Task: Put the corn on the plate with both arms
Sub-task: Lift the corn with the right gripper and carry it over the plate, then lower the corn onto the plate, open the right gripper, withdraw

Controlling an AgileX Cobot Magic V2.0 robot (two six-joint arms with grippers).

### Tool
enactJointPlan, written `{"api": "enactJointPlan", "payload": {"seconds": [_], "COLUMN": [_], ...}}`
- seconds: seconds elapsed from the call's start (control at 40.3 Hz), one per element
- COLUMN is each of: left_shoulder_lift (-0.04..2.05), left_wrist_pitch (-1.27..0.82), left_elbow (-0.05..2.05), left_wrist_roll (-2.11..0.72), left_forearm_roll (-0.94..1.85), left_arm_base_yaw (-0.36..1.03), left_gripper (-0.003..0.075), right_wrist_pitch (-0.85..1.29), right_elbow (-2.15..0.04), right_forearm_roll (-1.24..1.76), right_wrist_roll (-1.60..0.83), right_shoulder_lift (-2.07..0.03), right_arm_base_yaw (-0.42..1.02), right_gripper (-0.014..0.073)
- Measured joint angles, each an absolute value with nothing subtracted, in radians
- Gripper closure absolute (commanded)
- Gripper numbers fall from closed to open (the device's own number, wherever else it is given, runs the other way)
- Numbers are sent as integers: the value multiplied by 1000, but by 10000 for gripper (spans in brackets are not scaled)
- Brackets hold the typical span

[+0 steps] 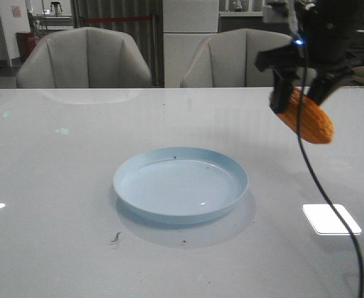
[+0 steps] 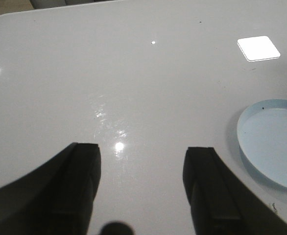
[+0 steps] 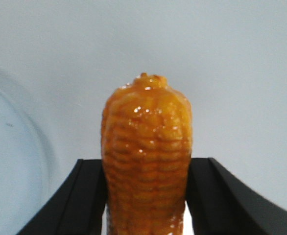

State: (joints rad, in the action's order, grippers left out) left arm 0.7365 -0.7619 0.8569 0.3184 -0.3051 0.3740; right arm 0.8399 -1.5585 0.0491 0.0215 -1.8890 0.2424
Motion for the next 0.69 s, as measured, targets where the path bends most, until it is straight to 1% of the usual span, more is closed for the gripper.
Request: {"api": "enactJointPlan", "payload": {"seconds": [0.124, 0.273, 0.496, 0.571, 0.62, 0.695], "left_shoulder_lift": [736, 736, 736, 736, 736, 736], "left_wrist_pitch": [-760, -760, -760, -760, -760, -760], "left_elbow": [857, 857, 857, 857, 857, 857], "left_wrist_roll": [318, 318, 318, 318, 318, 318], "left_forearm_roll": [-305, -305, -305, -303, -300, -298], "left_arm_base_yaw": [374, 374, 374, 374, 374, 374], "left_gripper": [282, 282, 282, 282, 282, 282], "right_wrist_pitch": [837, 813, 819, 836, 844, 848], "right_elbow": [-1637, -1654, -1658, -1658, -1658, -1658], "right_forearm_roll": [69, 77, 82, 86, 90, 98], "right_wrist_roll": [21, 21, 21, 21, 21, 21], "right_shoulder_lift": [-1889, -1897, -1999, -2040, -2062, -2089], "right_arm_base_yaw": [348, 459, 541, 547, 549, 549], "right_gripper": [331, 331, 319, 285, 244, 149]}}
